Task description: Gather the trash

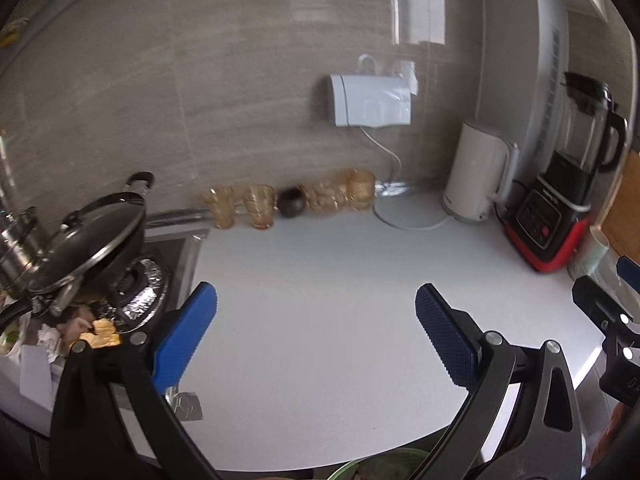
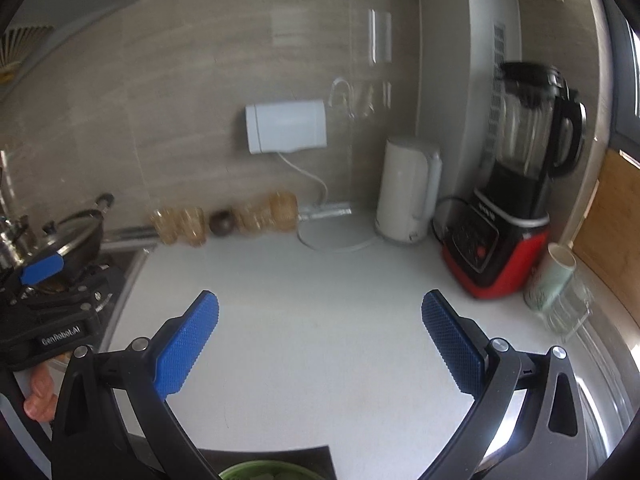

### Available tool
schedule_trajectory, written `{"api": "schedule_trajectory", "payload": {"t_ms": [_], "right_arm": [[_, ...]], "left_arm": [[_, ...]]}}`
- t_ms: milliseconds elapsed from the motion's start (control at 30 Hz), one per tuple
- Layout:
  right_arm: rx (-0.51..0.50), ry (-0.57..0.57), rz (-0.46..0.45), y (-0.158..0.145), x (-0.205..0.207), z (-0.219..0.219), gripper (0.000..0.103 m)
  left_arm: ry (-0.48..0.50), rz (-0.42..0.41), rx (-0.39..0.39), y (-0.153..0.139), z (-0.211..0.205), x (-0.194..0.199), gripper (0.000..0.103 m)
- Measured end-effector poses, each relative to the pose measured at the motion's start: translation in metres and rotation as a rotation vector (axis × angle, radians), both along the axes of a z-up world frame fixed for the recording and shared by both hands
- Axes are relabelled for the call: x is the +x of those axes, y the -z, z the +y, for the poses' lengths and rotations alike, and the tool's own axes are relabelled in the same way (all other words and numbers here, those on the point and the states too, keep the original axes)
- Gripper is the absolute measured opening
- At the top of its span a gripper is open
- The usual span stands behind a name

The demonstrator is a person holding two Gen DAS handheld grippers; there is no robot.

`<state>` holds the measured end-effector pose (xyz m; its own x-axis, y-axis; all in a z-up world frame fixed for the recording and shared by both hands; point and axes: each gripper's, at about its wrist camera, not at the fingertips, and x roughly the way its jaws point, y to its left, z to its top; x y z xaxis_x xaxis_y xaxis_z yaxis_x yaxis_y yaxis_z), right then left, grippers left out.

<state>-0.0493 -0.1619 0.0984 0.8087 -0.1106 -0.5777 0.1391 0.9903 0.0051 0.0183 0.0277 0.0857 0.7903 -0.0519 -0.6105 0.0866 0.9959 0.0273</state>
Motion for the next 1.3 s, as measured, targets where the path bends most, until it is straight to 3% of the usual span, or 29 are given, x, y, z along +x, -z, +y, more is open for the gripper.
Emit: {"api": "schedule_trajectory", "payload": {"t_ms": [333,1300], "right_arm": [[0.014,-0.039,-0.016,-0.008,-0.007,-0.014,0.101],[0.01,0.033,0.029,0.002,-0.017,-0.017,0.101]], "left_arm": [[-0.081,0.023,-0.005,-0.003,-0.009,-0.012,0.095],[0.016,0.051,-0.003,0.004,-0.021,-0.012,0.095]]}}
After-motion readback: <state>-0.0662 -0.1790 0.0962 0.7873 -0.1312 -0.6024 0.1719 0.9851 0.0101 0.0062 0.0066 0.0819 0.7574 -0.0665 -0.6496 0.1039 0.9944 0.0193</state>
